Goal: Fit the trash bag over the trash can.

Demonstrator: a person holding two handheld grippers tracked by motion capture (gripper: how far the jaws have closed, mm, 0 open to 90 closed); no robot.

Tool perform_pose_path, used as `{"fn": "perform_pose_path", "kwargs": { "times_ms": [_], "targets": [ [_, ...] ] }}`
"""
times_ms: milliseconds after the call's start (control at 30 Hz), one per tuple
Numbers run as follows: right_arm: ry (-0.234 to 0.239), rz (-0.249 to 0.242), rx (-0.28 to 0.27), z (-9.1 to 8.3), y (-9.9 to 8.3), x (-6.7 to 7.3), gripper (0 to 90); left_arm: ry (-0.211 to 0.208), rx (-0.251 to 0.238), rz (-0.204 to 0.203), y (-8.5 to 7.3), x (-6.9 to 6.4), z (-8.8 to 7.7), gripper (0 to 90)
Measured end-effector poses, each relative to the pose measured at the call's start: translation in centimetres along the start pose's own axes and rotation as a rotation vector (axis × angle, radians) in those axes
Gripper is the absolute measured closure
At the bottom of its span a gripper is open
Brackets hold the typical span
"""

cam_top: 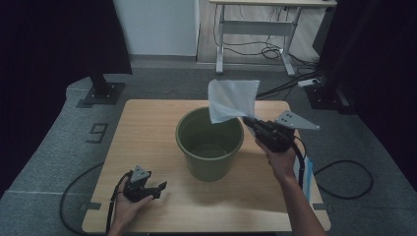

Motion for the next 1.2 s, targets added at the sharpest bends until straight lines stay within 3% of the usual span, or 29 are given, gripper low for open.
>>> {"fn": "perform_pose_path", "kwargs": {
  "times_ms": [100, 367, 800, 867, 900, 933, 1033, 1200],
  "targets": [
    [0.039, 0.007, 0.035, 1.2, -1.5, 1.5, 88.5, 0.0, -0.003, -0.003, 0.0, 0.1, -0.1, 22.6],
    [0.069, 0.029, 0.092, 2.4, -4.2, 2.7, 88.4, -0.001, -0.001, -0.003, 0.0, 0.0, 0.0, 22.7],
    [0.095, 0.057, 0.171, 3.2, -7.0, 2.9, 85.7, -0.011, -0.003, -0.018, 0.0, 0.0, 0.0, 22.5],
    [0.104, 0.063, 0.18, 3.3, -7.4, 3.0, 82.0, -0.023, -0.02, -0.04, 0.3, -0.1, -0.2, 22.4],
    [0.123, 0.063, 0.188, 3.3, -7.7, 3.1, 73.5, -0.022, -0.023, -0.04, 0.4, -0.1, -0.3, 22.4],
    [0.123, 0.063, 0.188, 3.3, -7.7, 3.1, 73.5, -0.019, -0.024, -0.037, 0.5, -0.1, -0.3, 22.4],
    [0.118, 0.056, 0.171, 3.1, -7.4, 3.2, 59.5, -0.018, -0.018, -0.033, 0.4, -0.1, -0.3, 22.4],
    [0.092, 0.001, 0.129, 1.4, -6.2, 3.7, 38.8, -0.022, -0.011, -0.029, 0.2, -0.2, -0.1, 22.4]
  ]
}}
Point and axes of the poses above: each handheld gripper's, and its own axes: z roughly forward along the jaws, y roughly out of its top, x roughly to its left, the point moved 10 cm from there along z, roughly forward along the jaws, and after that the axes turned 10 degrees about -x, right-handed, at the moved point
